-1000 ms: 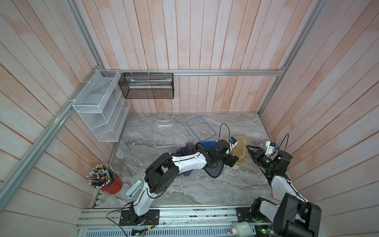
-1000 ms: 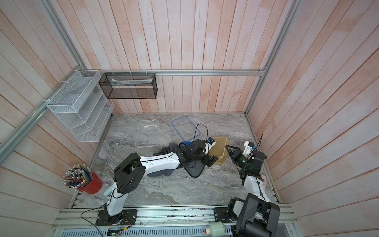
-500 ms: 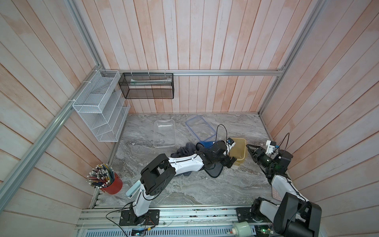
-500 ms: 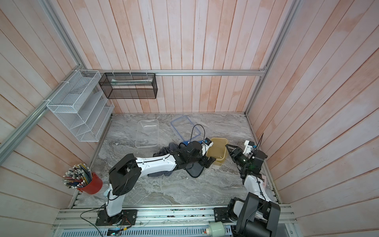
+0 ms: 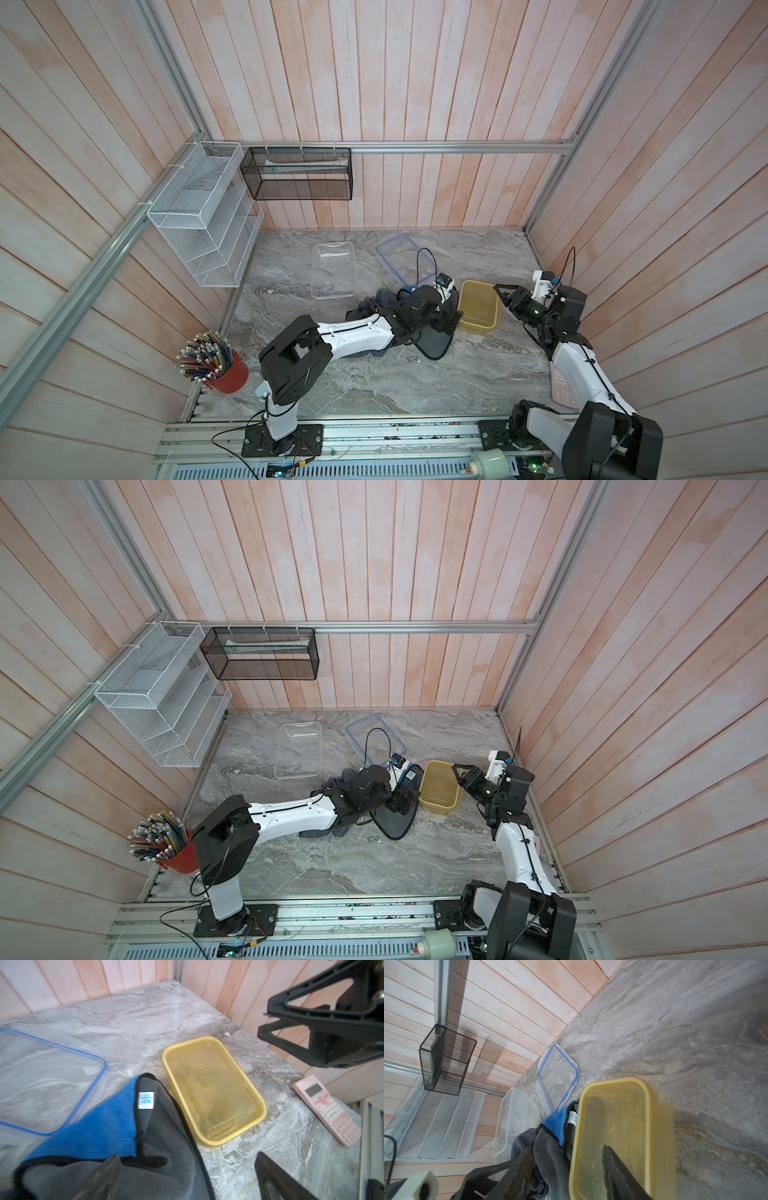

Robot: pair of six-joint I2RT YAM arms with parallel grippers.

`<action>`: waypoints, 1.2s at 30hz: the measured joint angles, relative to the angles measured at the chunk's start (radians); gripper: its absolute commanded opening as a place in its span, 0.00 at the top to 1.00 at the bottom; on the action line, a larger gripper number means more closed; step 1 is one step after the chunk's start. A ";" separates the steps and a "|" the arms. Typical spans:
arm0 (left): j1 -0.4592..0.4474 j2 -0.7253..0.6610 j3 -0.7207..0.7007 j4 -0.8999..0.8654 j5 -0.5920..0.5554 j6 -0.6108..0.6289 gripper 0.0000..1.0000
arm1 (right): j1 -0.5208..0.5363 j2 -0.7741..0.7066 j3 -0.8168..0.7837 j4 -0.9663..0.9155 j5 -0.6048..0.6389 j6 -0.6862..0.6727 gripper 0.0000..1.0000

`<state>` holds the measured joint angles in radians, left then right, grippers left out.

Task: Wipe the insides of the lunch boxes
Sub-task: Pick up the cleaning item at the center of the board.

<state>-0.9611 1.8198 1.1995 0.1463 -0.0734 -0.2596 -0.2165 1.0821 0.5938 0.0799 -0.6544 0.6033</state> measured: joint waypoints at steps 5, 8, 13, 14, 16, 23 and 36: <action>0.071 -0.138 -0.106 0.035 -0.082 -0.049 0.00 | 0.190 0.057 0.128 -0.126 0.164 -0.141 0.41; 0.090 -0.221 -0.171 0.045 -0.147 -0.077 0.00 | 0.305 0.131 0.198 -0.198 0.266 -0.216 0.40; 0.154 -0.379 -0.300 0.056 -0.227 -0.163 0.00 | 0.484 0.290 0.324 -0.303 0.400 -0.320 0.39; 0.175 -0.413 -0.327 0.055 -0.240 -0.182 0.00 | 0.515 0.323 0.346 -0.319 0.422 -0.338 0.38; 0.214 -0.470 -0.369 0.053 -0.264 -0.214 0.00 | 0.572 0.386 0.383 -0.349 0.460 -0.365 0.38; 0.306 -0.633 -0.470 0.013 -0.306 -0.281 0.00 | 0.753 0.639 0.517 -0.457 0.584 -0.425 0.35; 0.315 -0.674 -0.477 -0.028 -0.306 -0.287 0.00 | 0.792 0.802 0.589 -0.495 0.674 -0.442 0.92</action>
<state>-0.6460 1.1461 0.7223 0.1181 -0.3798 -0.5465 0.5755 1.8839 1.1831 -0.4149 0.0200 0.1612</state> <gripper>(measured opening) 0.997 0.183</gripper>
